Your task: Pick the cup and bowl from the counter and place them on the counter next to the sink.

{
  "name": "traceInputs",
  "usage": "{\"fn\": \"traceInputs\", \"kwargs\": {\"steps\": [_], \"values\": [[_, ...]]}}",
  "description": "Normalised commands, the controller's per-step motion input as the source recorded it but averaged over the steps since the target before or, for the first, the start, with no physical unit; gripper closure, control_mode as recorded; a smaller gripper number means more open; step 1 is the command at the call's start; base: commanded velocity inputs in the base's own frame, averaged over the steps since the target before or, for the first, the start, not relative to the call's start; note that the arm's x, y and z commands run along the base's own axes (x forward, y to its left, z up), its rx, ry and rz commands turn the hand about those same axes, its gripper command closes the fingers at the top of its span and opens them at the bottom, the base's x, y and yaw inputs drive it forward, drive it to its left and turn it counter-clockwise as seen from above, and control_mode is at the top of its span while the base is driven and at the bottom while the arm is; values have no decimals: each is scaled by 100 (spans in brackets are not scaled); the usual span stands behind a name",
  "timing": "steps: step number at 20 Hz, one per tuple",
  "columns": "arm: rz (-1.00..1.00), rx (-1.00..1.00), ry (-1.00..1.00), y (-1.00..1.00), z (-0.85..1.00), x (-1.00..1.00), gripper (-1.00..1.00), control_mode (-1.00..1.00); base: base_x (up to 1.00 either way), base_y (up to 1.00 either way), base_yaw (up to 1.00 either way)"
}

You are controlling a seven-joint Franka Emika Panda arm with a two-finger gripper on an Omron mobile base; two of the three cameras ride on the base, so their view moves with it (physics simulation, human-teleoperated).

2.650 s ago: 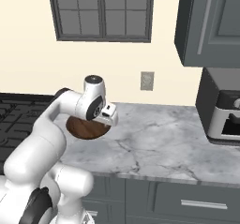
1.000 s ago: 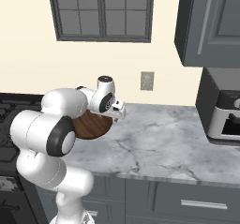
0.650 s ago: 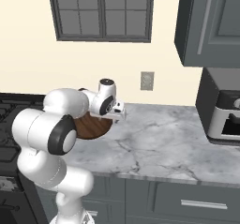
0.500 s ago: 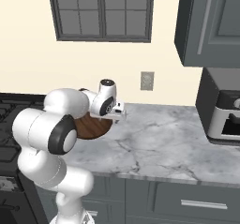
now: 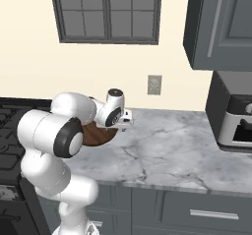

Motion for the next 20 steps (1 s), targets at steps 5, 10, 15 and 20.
{"fn": "traceInputs", "kwargs": {"steps": [5,10,15,20], "values": [[0,0,0,0,-1,0,-100,-100,0,0,0],[0,0,0,0,0,11,-100,-100,0,0,0],[-3,0,0,0,-9,19,-100,-100,0,0,0],[-5,0,0,9,-11,15,-100,-100,0,0,0]]}}
